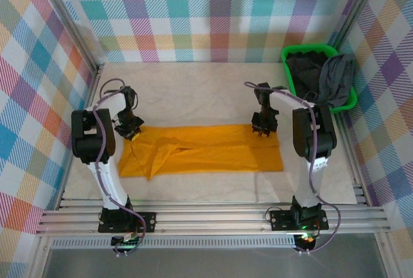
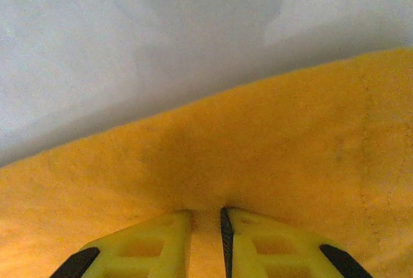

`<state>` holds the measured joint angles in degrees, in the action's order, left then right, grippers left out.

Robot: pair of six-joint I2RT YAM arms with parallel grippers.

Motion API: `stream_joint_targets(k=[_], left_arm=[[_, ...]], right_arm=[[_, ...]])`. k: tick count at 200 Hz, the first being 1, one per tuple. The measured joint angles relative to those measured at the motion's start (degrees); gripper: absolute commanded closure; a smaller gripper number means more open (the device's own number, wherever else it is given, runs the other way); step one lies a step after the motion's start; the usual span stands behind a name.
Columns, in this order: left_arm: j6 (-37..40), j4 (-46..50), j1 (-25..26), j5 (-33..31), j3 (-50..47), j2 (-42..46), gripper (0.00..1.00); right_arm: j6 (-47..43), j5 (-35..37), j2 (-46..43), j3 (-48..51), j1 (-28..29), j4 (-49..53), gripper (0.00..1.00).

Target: Fold and stack the t-shirts

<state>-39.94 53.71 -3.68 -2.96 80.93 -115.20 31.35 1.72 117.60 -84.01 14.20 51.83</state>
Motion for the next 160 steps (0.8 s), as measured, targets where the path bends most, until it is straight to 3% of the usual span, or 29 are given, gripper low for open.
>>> stream_joint_targets(k=[19,36,61,102,160], left_arm=[[0.85,-1.4,0.02,0.37,3.8,-1.99,0.82],[1.16,-2.89,0.31,0.07,4.37,-1.44,0.65],[2.27,-6.1,1.88,-0.61,0.44,6.08,0.52],[6.64,-17.7,8.81,8.5,-11.65,23.78,0.49],[13.66,-25.33,10.38,18.73,-18.6,18.23,0.48]], right_arm=[[-2.51,-0.61,4.09,-7.04,-1.38,0.35,0.74],[-5.18,-1.05,5.73,-10.73,-1.81,-0.63,0.65],[-8.33,-3.98,3.45,-10.64,-1.51,-3.13,0.56],[-9.2,-14.53,-12.09,-0.07,2.91,-10.82,0.51],[-5.35,-26.88,-24.48,11.8,6.86,-18.1,0.48]])
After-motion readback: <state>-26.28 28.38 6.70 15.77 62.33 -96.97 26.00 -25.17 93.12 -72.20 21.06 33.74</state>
